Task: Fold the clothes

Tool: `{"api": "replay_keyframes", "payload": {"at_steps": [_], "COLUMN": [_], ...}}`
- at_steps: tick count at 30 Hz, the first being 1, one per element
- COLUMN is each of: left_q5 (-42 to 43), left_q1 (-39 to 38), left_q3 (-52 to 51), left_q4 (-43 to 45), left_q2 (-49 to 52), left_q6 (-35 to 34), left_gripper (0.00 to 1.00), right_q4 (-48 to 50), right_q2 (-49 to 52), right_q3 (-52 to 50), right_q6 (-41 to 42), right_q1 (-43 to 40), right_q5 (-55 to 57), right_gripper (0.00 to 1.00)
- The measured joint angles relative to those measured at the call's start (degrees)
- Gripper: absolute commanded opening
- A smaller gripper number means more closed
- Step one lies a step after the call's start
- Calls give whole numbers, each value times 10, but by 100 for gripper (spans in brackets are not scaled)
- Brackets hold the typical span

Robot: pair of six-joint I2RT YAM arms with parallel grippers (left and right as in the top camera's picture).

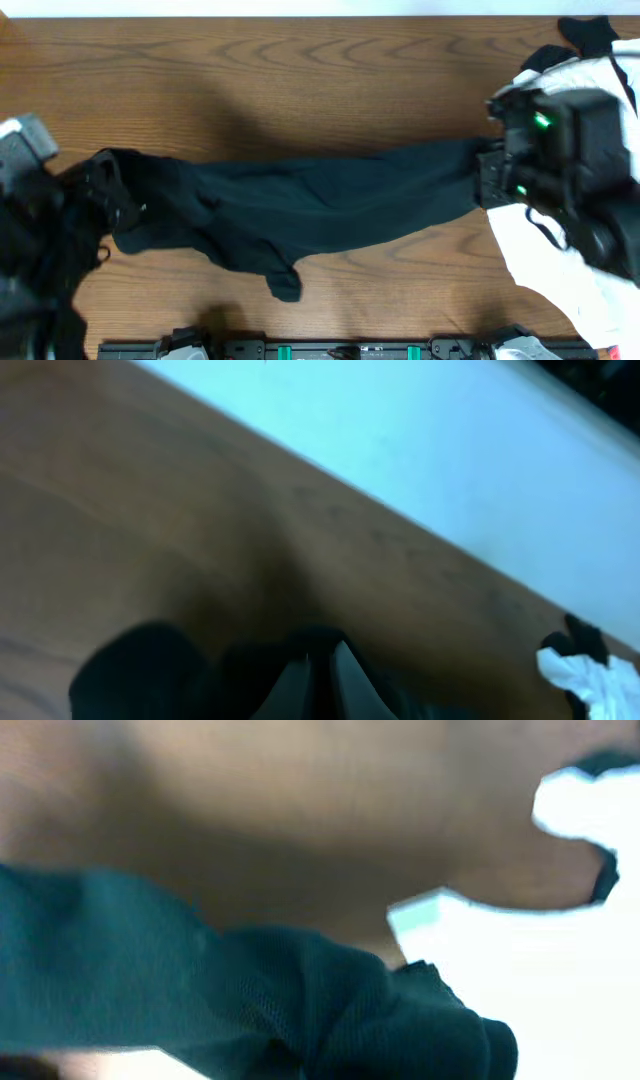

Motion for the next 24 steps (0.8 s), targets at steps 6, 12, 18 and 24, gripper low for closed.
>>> {"api": "replay_keyframes", "payload": {"at_steps": [6,12,18,24], "left_q5": [0,0,0,0], "left_q1": [0,0,0,0], "left_q3": [0,-2,-3,-3], "left_q4": [-16,-18,-22,-23], "left_q2": [61,92,131,163], "left_q6": [0,0,0,4], "left_gripper": [6,6,6,6], "right_q4": [-79,-173,-173,-173], "right_q2": [50,41,40,73], "right_q3": [-1,0,0,0], "right_q6": [9,11,-10,-31], "right_q1": [0,0,3,4], "right_q5": [-24,-78,-139,-163], "right_gripper": [2,1,3,2]}}
